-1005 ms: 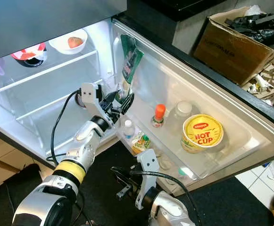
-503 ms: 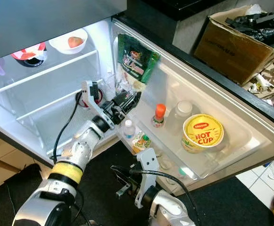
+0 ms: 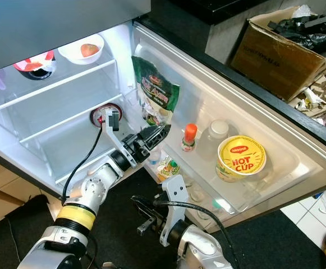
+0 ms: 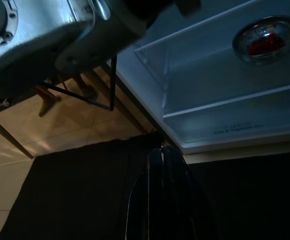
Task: Restocking fridge
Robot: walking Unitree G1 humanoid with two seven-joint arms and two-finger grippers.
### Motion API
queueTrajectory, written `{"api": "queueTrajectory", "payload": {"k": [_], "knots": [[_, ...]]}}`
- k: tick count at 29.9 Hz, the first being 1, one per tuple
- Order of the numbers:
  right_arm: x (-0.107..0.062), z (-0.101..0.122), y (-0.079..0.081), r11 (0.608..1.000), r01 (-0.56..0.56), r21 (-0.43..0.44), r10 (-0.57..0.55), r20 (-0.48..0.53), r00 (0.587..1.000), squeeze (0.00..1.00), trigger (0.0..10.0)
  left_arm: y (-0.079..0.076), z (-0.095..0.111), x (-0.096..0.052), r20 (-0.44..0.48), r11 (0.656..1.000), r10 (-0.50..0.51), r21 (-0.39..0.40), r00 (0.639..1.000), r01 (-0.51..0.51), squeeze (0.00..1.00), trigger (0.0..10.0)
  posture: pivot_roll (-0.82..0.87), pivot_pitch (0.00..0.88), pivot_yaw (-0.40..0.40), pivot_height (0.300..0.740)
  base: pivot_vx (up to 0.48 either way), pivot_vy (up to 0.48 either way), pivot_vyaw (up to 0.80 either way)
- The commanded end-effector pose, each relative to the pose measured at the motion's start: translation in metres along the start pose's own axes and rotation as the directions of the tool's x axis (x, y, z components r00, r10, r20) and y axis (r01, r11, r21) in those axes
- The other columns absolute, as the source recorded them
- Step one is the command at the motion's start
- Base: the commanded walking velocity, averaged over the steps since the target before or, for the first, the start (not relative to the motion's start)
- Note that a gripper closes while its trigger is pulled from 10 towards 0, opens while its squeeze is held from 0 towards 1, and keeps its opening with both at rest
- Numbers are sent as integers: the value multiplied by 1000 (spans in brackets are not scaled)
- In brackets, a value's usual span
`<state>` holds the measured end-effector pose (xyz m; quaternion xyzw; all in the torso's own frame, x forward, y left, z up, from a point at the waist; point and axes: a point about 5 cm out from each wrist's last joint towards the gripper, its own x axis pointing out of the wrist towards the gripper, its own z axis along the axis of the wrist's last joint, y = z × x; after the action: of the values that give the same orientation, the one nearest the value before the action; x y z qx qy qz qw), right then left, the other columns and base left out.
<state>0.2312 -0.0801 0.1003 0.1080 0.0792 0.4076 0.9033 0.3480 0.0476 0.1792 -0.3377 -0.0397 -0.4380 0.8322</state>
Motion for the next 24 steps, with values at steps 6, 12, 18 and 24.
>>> {"api": "queueTrajectory", "payload": {"k": [6,12,18,24], "knots": [[-1,1,3,999,-28,14,28,13,1000,0,10000,11,10,-19,58,994,88,57,994,-91,0,10000,-179,279,51,740,0,0,0],[0,3,0,1000,-30,6,30,16,999,0,10000,24,21,-44,49,973,153,166,987,-159,0,10000,-172,274,43,740,0,0,0],[1,8,-5,1000,-7,-7,8,41,999,0,10000,41,22,-73,19,951,232,205,972,-231,0,10000,-168,266,36,740,0,0,0],[1,13,-13,1000,18,-26,-17,55,998,0,10000,65,11,-116,-29,898,384,246,923,-366,0,10000,-163,253,24,740,0,0,0]]}}
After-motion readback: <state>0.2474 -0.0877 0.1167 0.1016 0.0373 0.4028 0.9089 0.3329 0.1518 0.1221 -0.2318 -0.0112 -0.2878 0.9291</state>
